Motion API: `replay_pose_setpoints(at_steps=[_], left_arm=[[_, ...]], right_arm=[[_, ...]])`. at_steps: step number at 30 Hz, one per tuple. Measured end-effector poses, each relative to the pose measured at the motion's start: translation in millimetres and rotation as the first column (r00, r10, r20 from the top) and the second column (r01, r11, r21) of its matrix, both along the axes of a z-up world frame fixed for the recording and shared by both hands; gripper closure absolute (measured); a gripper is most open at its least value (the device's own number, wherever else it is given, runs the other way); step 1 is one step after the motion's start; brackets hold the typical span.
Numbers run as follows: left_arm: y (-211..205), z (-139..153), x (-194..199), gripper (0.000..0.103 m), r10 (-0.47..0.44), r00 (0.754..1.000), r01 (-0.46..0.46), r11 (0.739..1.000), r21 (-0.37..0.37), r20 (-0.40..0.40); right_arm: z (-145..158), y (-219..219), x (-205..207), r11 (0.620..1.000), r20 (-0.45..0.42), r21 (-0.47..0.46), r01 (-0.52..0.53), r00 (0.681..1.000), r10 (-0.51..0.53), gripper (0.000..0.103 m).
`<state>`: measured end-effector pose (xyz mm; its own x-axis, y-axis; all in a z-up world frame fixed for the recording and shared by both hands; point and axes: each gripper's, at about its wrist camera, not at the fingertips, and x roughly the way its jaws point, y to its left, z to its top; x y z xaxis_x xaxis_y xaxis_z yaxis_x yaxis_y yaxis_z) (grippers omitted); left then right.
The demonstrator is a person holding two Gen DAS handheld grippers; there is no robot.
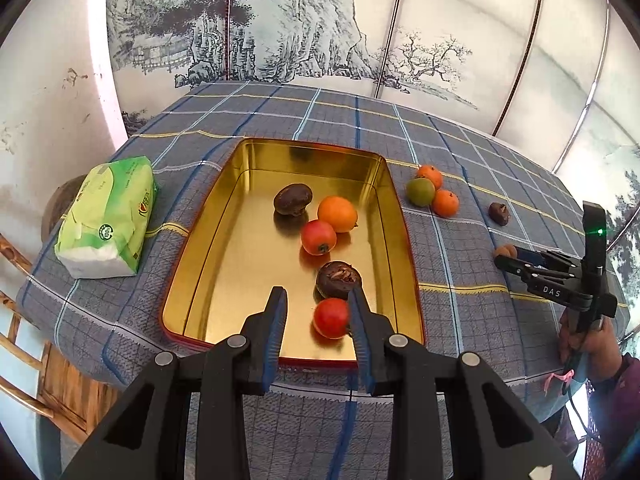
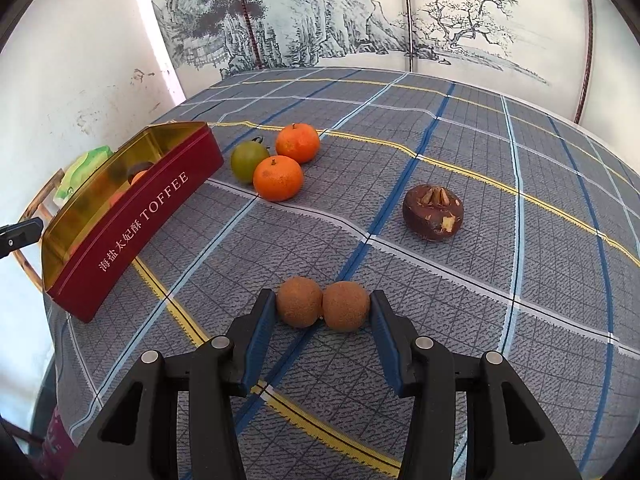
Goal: Organize fruits
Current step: 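Lower the red tomato into the gold tray and open the left gripper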
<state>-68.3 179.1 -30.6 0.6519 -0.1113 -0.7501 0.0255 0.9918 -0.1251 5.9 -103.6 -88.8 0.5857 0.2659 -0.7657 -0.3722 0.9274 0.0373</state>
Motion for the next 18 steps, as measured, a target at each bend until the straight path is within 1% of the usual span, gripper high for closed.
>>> replay_pose_setpoints(at_steps=[3,9,12,14,17,18], left_arm=[[-0.6,-0.5,-0.4,0.075,-0.001,1.000,0.001,1.000,0.004,0.001],[-7.2,1.0,-3.2,0.075,0.001,1.000,-0.002,0.999,0.048,0.027],[-7.0,1.6,-4.1,0.074,0.005,1.000,-0.007,0.999,0.049,0.031],[-7.6,2.3,-5.0,0.072,0.012,0.999,-0.014,0.998,0.058,0.036],[-9.0,6.0,-7.6,0.064,0.024,0.998,-0.029,0.996,0.087,0.056],[-8.8,7.3,-8.8,0.059,0.025,0.998,-0.031,0.995,0.093,0.062]], right_arm=[[0.1,-0.1,0.0,1.000,-0.001,0.001,0.000,1.000,0.000,0.054],[-0.1,0.1,0.2,1.000,-0.001,0.000,0.000,1.000,0.000,0.054],[-0.6,0.5,0.2,1.000,0.001,-0.005,-0.001,1.000,0.001,0.054],[-1.1,1.5,-0.3,1.000,0.003,-0.016,-0.002,1.000,0.002,0.054],[-1.4,6.0,-2.3,0.999,0.013,-0.041,-0.004,1.000,0.004,0.054],[-1.5,6.9,-4.0,0.999,0.016,-0.038,-0.005,1.000,0.006,0.054]])
